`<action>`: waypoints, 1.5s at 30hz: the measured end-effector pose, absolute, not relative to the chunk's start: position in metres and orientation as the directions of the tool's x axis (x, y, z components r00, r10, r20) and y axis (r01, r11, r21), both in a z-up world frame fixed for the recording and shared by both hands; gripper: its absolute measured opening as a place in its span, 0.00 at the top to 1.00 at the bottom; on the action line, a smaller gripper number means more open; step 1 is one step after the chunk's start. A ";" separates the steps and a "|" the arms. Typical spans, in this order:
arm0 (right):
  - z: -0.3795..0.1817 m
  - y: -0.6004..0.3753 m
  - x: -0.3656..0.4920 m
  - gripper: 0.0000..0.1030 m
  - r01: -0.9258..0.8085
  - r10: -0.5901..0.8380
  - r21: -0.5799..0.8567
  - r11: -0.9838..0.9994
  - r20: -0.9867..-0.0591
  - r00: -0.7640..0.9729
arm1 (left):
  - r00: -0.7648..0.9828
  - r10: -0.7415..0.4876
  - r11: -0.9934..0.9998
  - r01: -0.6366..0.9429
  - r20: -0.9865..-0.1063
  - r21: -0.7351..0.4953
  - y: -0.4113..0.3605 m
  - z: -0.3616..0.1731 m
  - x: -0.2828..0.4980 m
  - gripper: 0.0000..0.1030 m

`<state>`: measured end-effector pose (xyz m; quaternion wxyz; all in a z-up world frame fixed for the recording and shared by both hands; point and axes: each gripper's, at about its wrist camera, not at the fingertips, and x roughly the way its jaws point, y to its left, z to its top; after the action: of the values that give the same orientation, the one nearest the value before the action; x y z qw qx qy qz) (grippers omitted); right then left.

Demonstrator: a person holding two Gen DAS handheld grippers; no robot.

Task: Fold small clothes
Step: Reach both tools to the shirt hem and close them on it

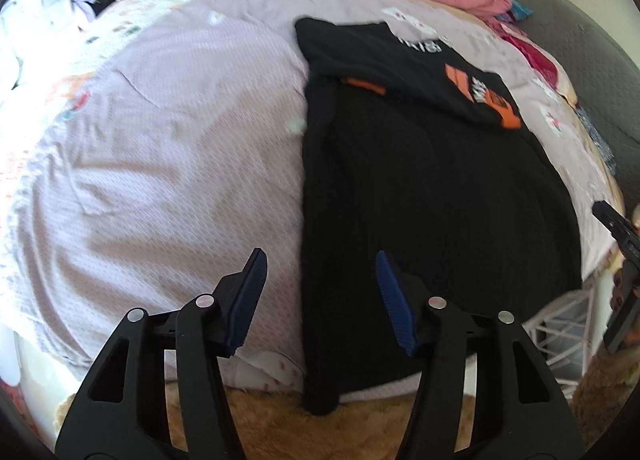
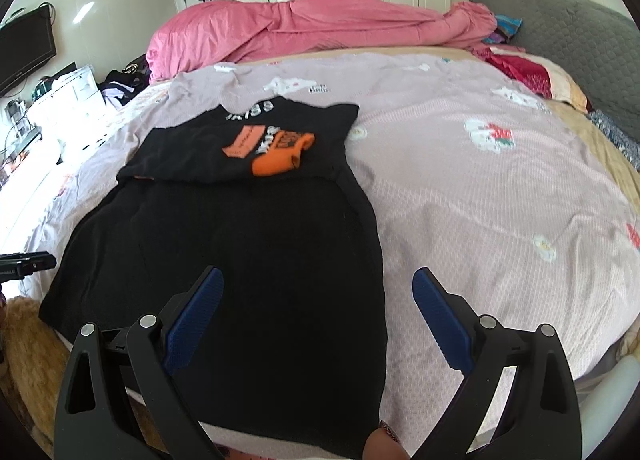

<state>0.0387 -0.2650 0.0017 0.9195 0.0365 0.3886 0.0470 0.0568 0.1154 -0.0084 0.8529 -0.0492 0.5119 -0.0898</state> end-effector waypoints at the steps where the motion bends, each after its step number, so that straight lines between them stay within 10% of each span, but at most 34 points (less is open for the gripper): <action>1: -0.001 -0.266 0.037 0.08 -0.056 0.115 0.106 0.993 -0.718 0.686 | 0.445 -0.216 0.976 0.107 -0.869 -0.187 0.115 -0.012 0.055 0.54; 20: -0.029 -0.281 0.005 0.08 -0.062 0.145 0.136 0.989 -0.779 0.610 | 0.315 -0.293 0.956 0.103 -0.903 -0.274 0.093 -0.042 0.060 0.57; 25: -0.035 -0.281 0.001 0.09 -0.094 0.193 0.170 0.981 -0.791 0.580 | 0.345 -0.302 0.953 0.072 -0.889 -0.295 0.102 -0.039 0.055 0.86; 37: -0.061 -0.289 0.010 0.37 -0.082 0.248 0.244 0.966 -0.804 0.540 | 0.329 -0.289 0.957 0.085 -0.899 -0.277 0.107 -0.039 0.043 0.81; 42: -0.051 -0.284 0.003 0.90 -0.160 0.242 0.183 0.970 -0.792 0.561 | 0.310 -0.302 0.953 0.086 -0.902 -0.290 0.106 -0.042 0.046 0.78; 45: -0.039 -0.288 -0.002 0.92 -0.207 0.327 0.252 0.945 -0.747 0.579 | 0.308 -0.288 0.958 0.090 -0.907 -0.273 0.103 -0.043 0.048 0.78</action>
<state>-0.0017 -0.2878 -0.0386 0.8858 0.0687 0.4335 0.1507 0.0478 0.1026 -0.0426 0.8041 -0.0859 0.5764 -0.1175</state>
